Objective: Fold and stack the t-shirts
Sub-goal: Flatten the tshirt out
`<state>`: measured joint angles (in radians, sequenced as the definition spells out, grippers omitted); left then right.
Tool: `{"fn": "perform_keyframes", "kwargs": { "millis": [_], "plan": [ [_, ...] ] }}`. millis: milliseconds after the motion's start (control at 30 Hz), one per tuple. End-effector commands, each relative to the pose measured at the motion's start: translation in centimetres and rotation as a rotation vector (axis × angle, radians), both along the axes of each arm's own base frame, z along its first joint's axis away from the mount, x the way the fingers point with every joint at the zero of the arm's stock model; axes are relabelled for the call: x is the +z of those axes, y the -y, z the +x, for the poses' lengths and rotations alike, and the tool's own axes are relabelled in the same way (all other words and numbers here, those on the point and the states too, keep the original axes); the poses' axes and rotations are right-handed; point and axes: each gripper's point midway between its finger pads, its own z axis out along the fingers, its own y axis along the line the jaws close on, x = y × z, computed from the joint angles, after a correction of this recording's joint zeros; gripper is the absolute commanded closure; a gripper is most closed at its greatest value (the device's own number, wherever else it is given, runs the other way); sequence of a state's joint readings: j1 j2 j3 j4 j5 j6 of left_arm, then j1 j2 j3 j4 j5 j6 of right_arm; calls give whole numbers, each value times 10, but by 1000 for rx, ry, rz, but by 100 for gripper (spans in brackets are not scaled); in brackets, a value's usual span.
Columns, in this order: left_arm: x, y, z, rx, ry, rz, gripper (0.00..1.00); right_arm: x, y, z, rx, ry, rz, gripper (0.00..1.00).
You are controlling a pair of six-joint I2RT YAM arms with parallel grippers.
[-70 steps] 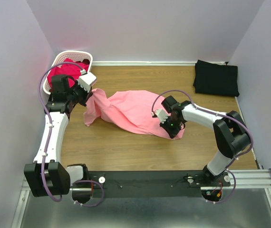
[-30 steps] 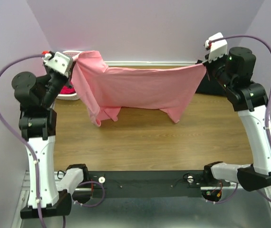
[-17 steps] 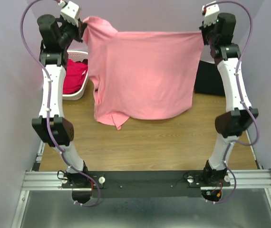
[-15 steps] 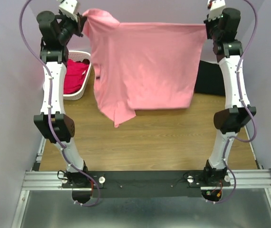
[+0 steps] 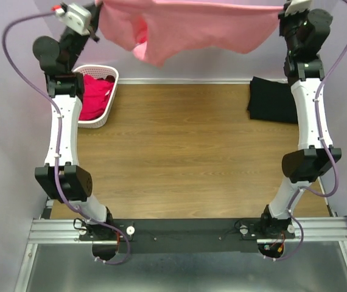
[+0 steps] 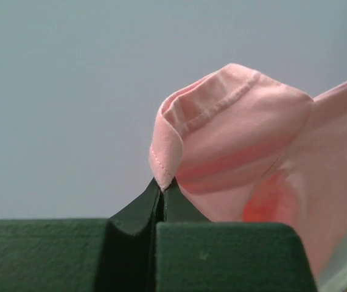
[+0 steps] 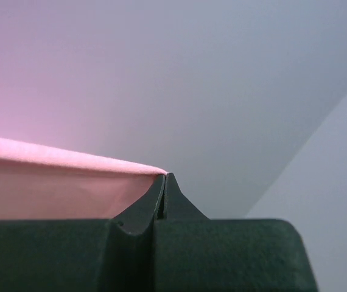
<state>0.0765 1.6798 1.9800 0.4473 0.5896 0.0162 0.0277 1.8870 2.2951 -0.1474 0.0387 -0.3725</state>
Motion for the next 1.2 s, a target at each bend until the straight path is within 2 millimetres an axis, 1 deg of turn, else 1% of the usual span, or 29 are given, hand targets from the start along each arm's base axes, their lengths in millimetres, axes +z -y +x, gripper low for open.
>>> {"fn": "perform_keyframes", "kwargs": {
  "millis": [0, 33, 67, 100, 133, 167, 200, 233, 300, 367, 467, 533, 567, 633, 667, 700, 733, 767, 800, 833, 867, 900, 933, 967, 1000, 1033, 1067, 1100, 1167],
  "plan": [
    [-126, -1, 36, 20, -200, 124, 100, -119, -12, 29, 101, -251, -64, 100],
    [-134, -2, 24, 36, -202, 147, 100, -131, -15, 23, 120, -281, -82, 100],
    [-159, -4, 24, 55, -243, 174, 100, -151, -17, 20, 138, -322, -99, 99],
    [-212, -7, 27, 83, -317, 236, 100, -178, -19, 16, 159, -377, -138, 99],
    [-234, -10, 23, 101, -347, 274, 100, -229, -24, 7, 198, -481, -153, 99],
    [-252, -11, 13, 113, -390, 306, 100, -243, -25, -5, 210, -511, -169, 99],
    [-283, -12, 4, 124, -411, 397, 100, -284, -26, -19, 237, -594, -196, 100],
    [-302, -12, -2, 122, -446, 431, 100, -302, -27, -30, 247, -633, -205, 100],
    [-351, -13, -16, 107, -554, 480, 100, -313, -27, -51, 262, -656, -239, 99],
    [-374, -13, -27, 90, -599, 547, 100, -345, -25, -75, 276, -730, -253, 100],
    [-393, -14, -33, 70, -669, 571, 100, -370, -25, -95, 291, -807, -260, 99],
    [-397, -13, -37, 50, -693, 599, 100, -377, -28, -105, 315, -846, -256, 100],
    [-409, -12, -44, 26, -738, 635, 100, -386, -29, -116, 336, -897, -271, 100],
    [-410, -10, -54, -13, -750, 698, 100, -389, -29, -130, 358, -933, -291, 99],
    [-425, -8, -73, -64, -777, 793, 100, -394, -28, -143, 371, -974, -304, 100],
    [-430, -8, -84, -93, -786, 840, 100, -395, -27, -150, 385, -984, -347, 99],
    [-434, -7, -100, -119, -792, 880, 100, -401, -26, -170, 399, -1018, -362, 100],
    [-451, -5, -124, -181, -856, 918, 100, -405, -26, -180, 412, -1038, -378, 100],
    [-466, -5, -151, -240, -878, 996, 100, -413, -27, -201, 447, -1079, -404, 99],
    [-472, -5, -153, -253, -850, 1041, 100, -420, -27, -205, 462, -1092, -416, 99],
    [-485, -3, -181, -314, -866, 1093, 100, -422, -27, -221, 485, -1119, -436, 100],
    [-490, -1, -194, -335, -898, 1092, 100, -425, -27, -230, 496, -1133, -445, 99],
    [-495, 0, -205, -368, -850, 1160, 97, -436, -26, -244, 515, -1170, -454, 99],
    [-496, 1, -224, -394, -841, 1194, 80, -437, -26, -259, 538, -1190, -482, 100],
    [-507, 3, -239, -441, -792, 1279, 60, -440, -24, -267, 546, -1209, -496, 96],
    [-509, 4, -249, -459, -775, 1310, 38, -444, -22, -277, 554, -1232, -508, 85],
    [-503, 4, -260, -440, -729, 1336, 14, -446, -20, -292, 562, -1253, -524, 62],
    [-502, 4, -264, -422, -708, 1349, 12, -446, -20, -297, 564, -1260, -534, 48],
    [-493, 2, -270, -356, -619, 1399, 10, -443, -20, -306, 574, -1270, -536, 0]
  ]
}}
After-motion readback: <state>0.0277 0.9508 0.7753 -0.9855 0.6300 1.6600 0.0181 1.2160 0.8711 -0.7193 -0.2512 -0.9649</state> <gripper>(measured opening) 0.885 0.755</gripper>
